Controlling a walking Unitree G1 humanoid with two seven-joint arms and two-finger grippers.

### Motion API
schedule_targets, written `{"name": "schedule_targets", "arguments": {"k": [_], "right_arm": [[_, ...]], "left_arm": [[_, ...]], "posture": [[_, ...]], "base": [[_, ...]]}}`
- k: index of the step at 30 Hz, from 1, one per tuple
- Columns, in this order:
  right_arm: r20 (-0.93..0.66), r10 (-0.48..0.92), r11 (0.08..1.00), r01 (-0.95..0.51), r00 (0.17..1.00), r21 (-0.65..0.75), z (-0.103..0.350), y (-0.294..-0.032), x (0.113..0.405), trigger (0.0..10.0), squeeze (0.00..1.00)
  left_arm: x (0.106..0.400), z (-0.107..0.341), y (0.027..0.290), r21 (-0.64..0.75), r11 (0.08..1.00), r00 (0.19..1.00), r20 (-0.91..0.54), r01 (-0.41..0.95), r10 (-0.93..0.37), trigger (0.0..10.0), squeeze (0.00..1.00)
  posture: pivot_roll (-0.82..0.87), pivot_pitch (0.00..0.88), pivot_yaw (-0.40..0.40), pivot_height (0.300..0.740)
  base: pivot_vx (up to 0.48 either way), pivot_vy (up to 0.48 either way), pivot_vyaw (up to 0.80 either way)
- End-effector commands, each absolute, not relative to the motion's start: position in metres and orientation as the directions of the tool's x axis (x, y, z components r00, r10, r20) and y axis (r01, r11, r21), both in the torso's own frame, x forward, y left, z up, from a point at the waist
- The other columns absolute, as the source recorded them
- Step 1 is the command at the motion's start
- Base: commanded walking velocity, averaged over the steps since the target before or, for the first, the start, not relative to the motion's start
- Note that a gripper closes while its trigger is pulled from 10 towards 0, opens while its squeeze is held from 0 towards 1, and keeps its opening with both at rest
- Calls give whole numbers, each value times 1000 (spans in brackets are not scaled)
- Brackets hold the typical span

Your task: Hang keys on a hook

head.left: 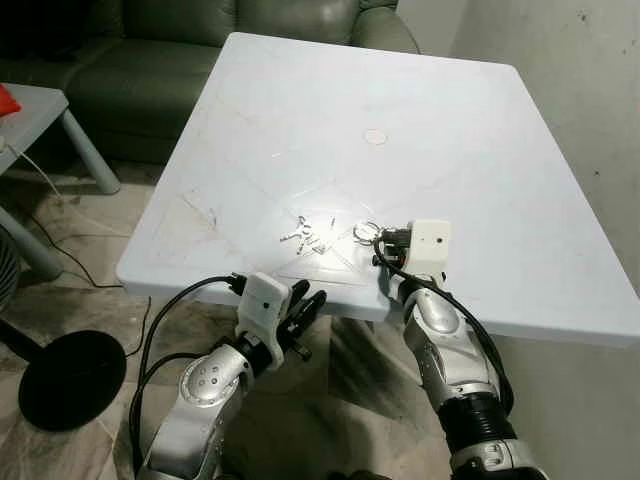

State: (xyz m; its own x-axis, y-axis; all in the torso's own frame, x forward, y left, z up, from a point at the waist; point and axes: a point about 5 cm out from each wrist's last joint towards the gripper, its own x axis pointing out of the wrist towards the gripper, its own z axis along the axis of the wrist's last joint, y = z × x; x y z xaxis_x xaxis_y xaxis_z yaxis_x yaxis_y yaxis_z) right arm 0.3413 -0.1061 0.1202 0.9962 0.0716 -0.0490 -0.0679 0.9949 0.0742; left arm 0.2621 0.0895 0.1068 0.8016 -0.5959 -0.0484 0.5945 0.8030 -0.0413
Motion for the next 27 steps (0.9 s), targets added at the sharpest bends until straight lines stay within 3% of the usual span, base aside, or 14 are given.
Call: {"name": "schedule_targets", "arguments": {"k": [1,13,14,15,16,17,27], "right_arm": [[-55,78,995,-74,995,67,120,-106,342,10000,0],[-70,78,996,-75,995,45,117,-105,343,10000,0],[-70,76,996,-74,995,41,116,-105,343,5882,0],[-69,75,997,-72,995,39,116,-105,343,1098,0],[-69,75,997,-72,995,39,116,-105,343,1098,0],[-67,69,997,-67,995,35,116,-106,343,0,0],[-53,46,999,-46,998,5,117,-109,344,0,0]], "left_arm": [[262,110,87,-32,800,800,-39,599,-599,10000,0],[262,110,88,-31,807,806,-38,590,-591,10000,0],[262,111,88,-32,807,807,-38,589,-590,10000,0],[262,111,88,-31,808,807,-38,589,-590,10000,0],[262,111,88,-31,808,807,-38,589,-590,10000,0],[262,111,88,-30,808,808,-38,588,-589,10000,0],[263,111,89,-26,813,812,-37,581,-582,10000,0]], "posture": [[6,143,-83,740],[12,150,-87,740],[12,150,-87,740],[12,150,-87,740],[12,150,-87,740],[12,152,-87,740],[11,154,-87,740]], "base": [[0,0,0],[0,0,0],[0,0,0],[0,0,0],[0,0,0],[0,0,0],[0,0,0]]}}
